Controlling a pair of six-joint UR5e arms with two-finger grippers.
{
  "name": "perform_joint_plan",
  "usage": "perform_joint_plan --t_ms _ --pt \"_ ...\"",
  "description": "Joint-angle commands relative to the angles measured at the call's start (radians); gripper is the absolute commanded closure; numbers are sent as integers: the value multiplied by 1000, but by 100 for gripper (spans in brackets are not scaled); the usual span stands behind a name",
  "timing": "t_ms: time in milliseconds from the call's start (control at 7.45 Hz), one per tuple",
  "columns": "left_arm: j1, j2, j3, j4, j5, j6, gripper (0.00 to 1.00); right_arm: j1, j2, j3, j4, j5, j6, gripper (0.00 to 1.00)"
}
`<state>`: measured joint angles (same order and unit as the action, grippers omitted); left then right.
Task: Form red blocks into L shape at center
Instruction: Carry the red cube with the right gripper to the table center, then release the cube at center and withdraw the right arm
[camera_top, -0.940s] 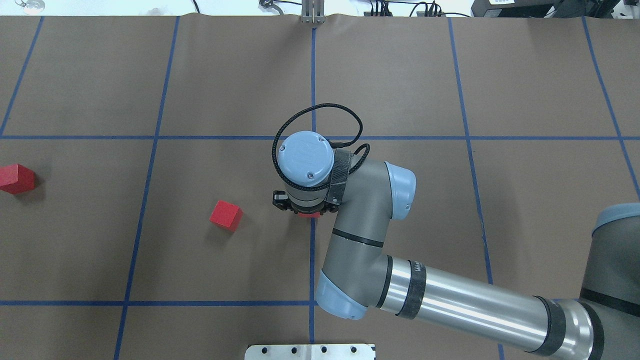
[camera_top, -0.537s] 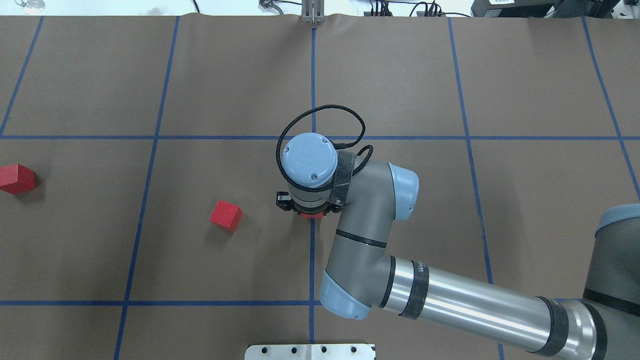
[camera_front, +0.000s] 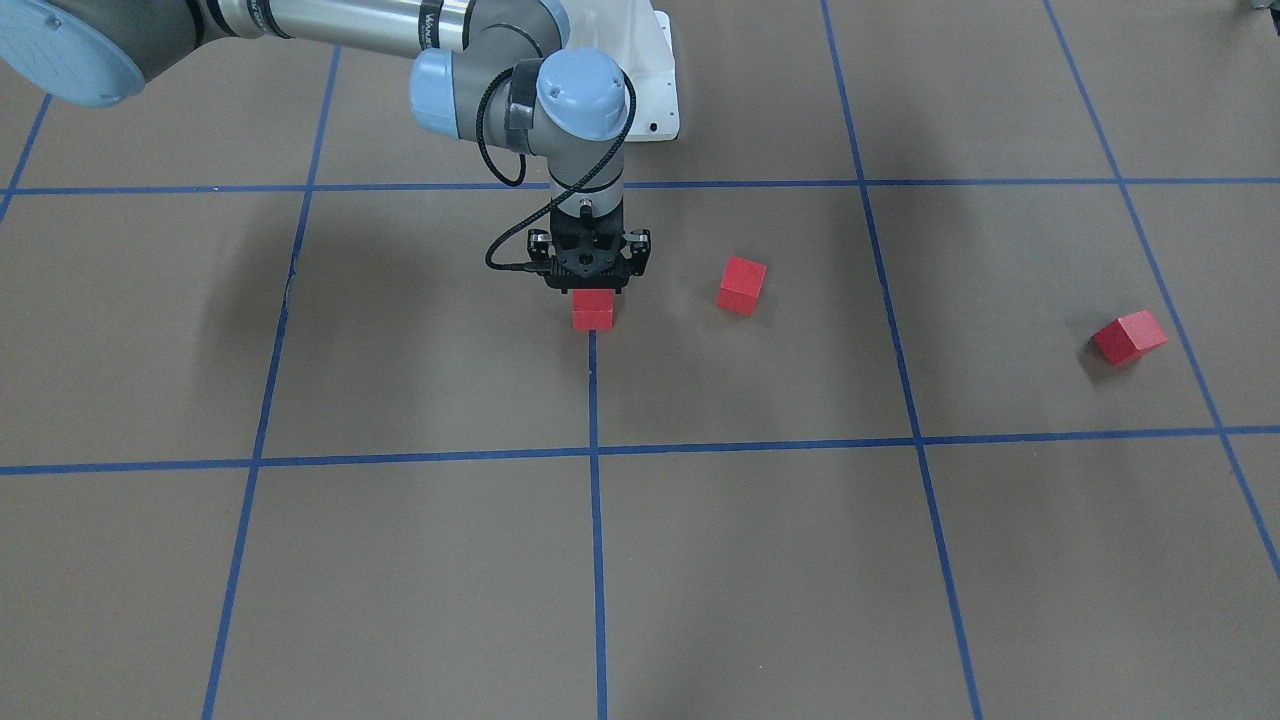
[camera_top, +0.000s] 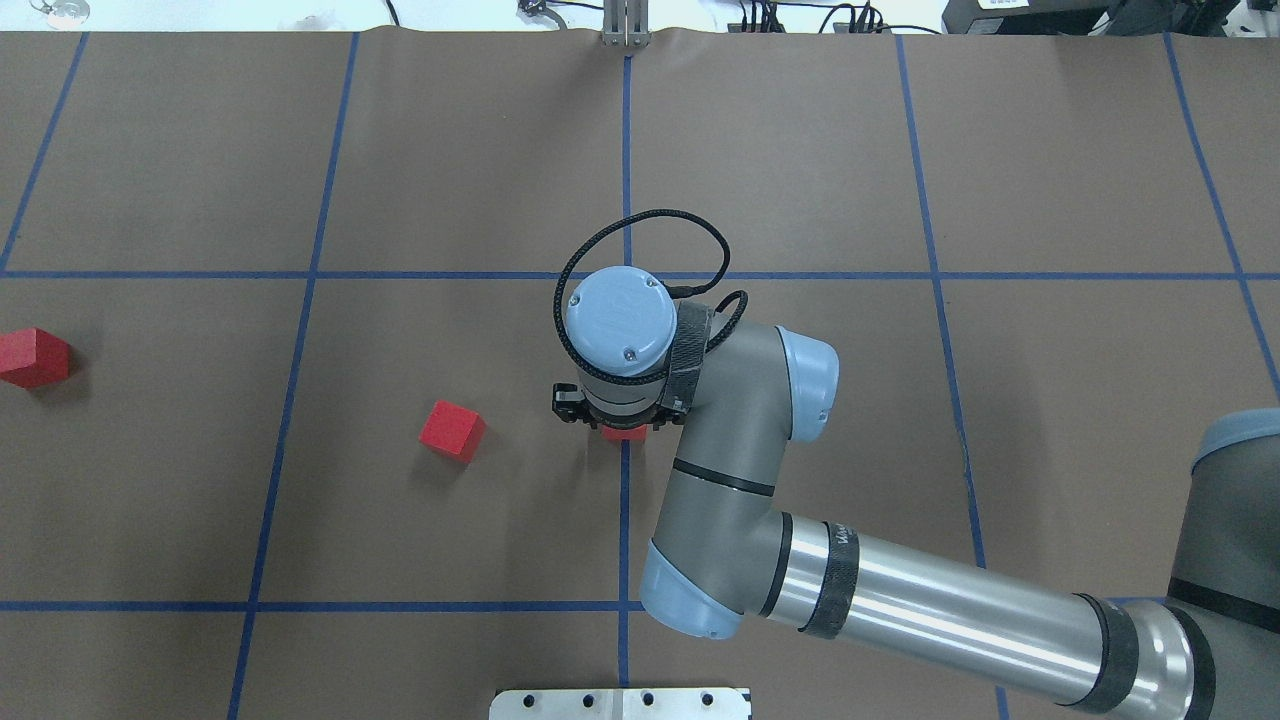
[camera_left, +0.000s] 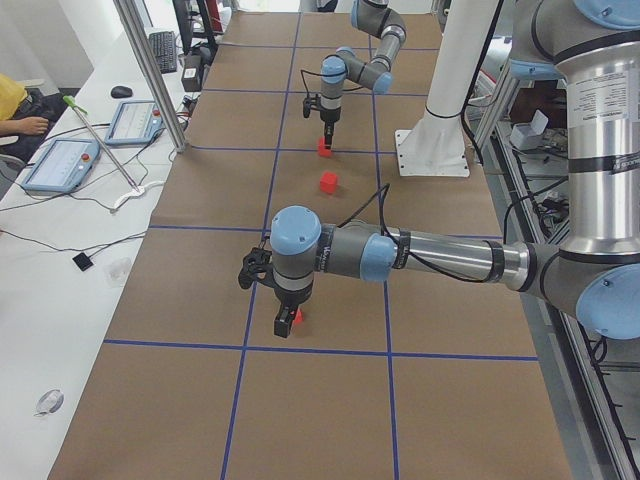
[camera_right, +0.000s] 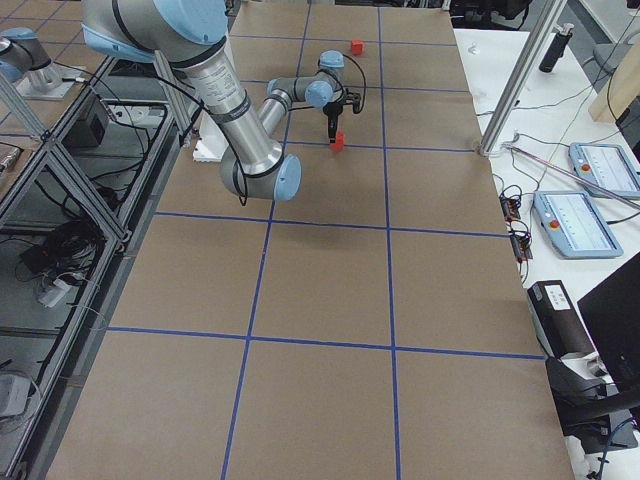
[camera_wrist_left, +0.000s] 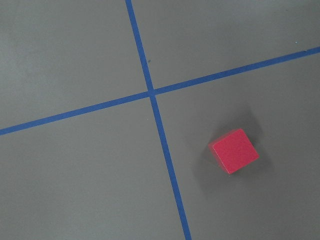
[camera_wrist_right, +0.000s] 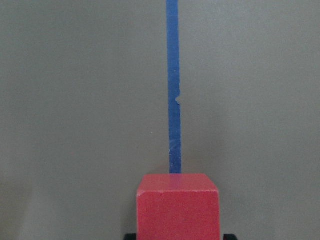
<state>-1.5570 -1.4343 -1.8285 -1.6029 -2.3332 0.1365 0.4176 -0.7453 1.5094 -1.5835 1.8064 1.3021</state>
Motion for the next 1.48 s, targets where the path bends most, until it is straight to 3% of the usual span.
perform_joint_plan --t_ms 0,269,537,806,940,1343 --pt "0 0 0 0 0 0 0 36 0 41 -9 11 -15 1" --pt "0 -8 -5 -17 0 5 0 155 -31 110 -65 78 -97 1" --pt "0 -47 -6 -75 5 3 0 350 -168 239 -87 199 -290 1" --pt "14 -98 40 -307 2 0 0 568 -257 241 -85 310 -548 1" --pt "21 -125 58 -319 0 -27 0 658 -320 242 -84 365 -667 1" --pt "186 -141 51 -432 0 -127 0 889 -506 221 -84 384 -1126 1"
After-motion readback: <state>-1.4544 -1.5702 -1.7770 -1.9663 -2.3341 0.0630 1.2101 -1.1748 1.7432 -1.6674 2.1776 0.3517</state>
